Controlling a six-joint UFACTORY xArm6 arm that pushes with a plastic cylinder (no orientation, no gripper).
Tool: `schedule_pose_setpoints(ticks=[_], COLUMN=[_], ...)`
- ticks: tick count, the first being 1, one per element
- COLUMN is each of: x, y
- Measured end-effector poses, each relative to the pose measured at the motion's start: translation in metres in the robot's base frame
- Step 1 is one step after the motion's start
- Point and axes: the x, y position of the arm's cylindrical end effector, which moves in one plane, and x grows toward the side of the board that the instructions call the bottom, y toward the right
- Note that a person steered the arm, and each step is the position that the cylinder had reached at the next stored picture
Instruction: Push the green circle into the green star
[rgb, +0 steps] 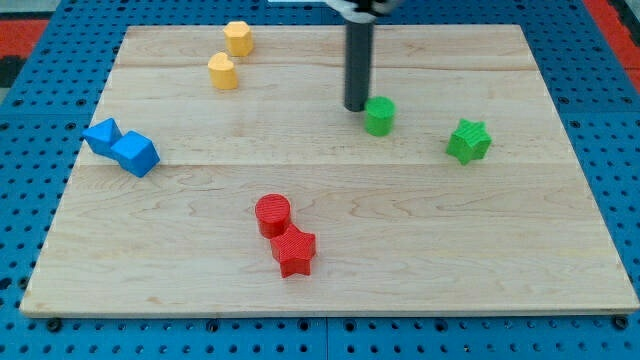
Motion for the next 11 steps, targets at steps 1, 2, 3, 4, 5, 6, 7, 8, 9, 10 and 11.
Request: schedule_pose_setpoints(ticks=[1,2,3,4,5,6,7,8,9,10,11], x=[0.016,0.020,0.026,0.039,0.049,0.050,0.050,0.050,0.050,0.050,0.050], y=[0.020,0.020,0.020,0.007,0.005,0.022,0.040,0.049,0.054,0.050,0.043])
